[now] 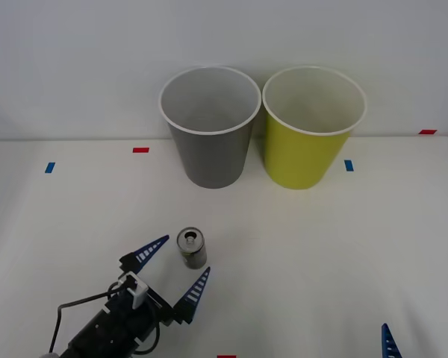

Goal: Put cans in the gray bin and PET bottles in the light green bin.

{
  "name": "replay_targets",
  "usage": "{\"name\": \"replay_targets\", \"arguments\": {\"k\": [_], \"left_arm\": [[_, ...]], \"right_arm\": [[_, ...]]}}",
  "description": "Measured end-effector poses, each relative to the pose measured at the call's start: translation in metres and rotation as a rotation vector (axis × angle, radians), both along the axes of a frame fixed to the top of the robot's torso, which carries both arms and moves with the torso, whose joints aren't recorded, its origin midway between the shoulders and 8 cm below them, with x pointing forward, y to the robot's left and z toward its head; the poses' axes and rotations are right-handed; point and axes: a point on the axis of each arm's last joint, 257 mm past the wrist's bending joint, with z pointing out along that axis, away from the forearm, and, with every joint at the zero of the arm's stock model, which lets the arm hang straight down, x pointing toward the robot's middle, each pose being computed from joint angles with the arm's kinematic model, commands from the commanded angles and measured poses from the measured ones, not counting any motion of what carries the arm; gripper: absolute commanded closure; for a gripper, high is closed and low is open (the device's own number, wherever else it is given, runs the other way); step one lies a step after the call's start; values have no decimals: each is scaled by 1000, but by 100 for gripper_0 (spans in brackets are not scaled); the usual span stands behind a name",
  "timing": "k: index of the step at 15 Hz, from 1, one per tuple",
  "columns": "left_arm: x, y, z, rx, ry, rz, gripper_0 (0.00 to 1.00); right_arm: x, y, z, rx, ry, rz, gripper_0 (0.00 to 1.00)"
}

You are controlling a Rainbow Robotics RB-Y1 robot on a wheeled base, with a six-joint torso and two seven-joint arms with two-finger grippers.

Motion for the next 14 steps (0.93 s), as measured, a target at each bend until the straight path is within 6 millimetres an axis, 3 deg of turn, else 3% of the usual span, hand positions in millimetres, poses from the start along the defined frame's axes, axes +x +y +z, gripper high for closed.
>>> {"name": "replay_targets", "arguments": {"k": [7, 12, 13, 14], "left_arm": [[19, -22, 2, -12, 12, 0, 1], [30, -23, 2, 1, 11, 1, 3], [32, -23, 3, 2, 9, 0, 24], [33, -24, 3, 2, 7, 0, 69]], "right_arm": [[0, 0, 0, 0, 0, 0, 0], [0, 0, 0, 0, 0, 0, 0], [0, 0, 0, 0, 0, 0, 0], [0, 0, 0, 0, 0, 0, 0]]}}
